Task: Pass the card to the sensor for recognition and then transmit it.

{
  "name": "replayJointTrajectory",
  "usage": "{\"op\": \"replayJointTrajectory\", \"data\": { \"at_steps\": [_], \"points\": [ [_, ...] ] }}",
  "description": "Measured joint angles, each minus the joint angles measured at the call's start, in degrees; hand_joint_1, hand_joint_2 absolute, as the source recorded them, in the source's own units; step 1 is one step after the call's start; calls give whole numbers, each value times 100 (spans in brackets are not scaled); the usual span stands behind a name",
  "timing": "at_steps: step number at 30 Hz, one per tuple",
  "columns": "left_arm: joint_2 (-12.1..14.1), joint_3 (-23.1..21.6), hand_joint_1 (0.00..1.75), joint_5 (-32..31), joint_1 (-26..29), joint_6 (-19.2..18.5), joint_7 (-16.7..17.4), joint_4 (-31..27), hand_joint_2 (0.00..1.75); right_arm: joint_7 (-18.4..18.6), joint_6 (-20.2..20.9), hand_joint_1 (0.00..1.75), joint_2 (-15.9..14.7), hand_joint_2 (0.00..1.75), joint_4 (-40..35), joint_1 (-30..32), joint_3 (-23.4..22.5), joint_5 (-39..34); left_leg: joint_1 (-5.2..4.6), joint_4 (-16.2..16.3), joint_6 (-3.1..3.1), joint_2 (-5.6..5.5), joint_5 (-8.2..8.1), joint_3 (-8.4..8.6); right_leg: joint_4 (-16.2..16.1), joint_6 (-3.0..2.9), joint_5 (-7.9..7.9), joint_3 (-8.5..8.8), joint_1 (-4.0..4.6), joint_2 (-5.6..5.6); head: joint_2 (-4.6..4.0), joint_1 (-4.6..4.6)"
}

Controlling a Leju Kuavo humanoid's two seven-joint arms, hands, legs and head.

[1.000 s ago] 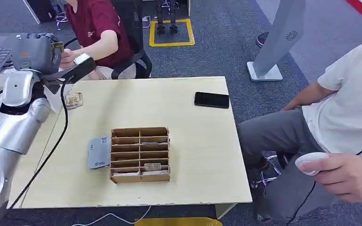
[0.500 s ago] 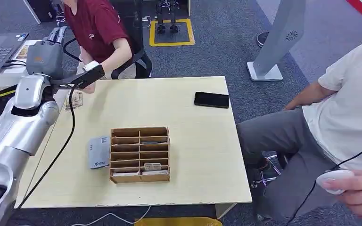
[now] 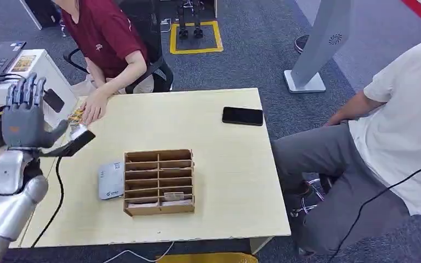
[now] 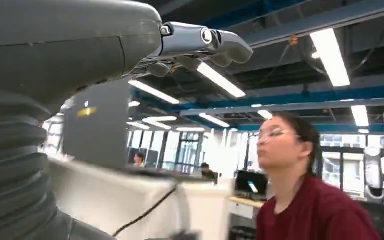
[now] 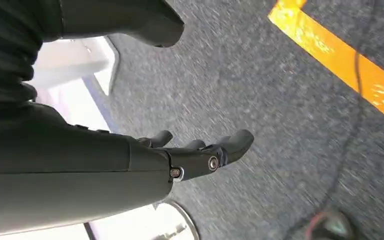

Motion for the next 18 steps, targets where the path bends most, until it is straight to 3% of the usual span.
{"op": "replayJointTrajectory", "data": {
  "at_steps": [2,4,11,14,16,18],
  "points": [
    [77,583,0,39,770,13,-258,-435,175,4,-9,0,0,175,7,66,-35,-13,5,2,0,-9,0,-15,-2,5,-11,-13,3,-5,0,-4],
    [110,958,0,-24,1136,-57,-376,-702,175,9,-9,0,0,175,9,74,-68,-16,6,2,1,-49,1,-29,-2,9,-15,-14,4,-48,0,0],
    [160,1505,0,-81,1518,-177,-356,-1114,175,35,-9,0,0,175,9,45,-92,-24,6,2,6,-68,6,-31,-2,9,-11,8,4,-65,0,0],
    [204,2041,0,433,2131,-42,-238,-1332,175,140,-26,0,9,175,11,47,-109,-70,3,0,-4,-22,-5,-5,0,8,-11,15,3,-25,0,7],
    [191,2708,0,694,2613,-22,-619,-1354,175,184,-31,0,11,175,17,80,-142,-64,6,-1,-5,-7,-15,-7,1,7,-14,11,6,-10,0,11],
    [75,3796,0,963,2850,-375,-1296,-1089,175,181,-66,0,11,175,20,128,-186,-53,9,-1,-1,-7,-20,-10,1,3,-20,5,11,-8,0,9]
  ]
}}
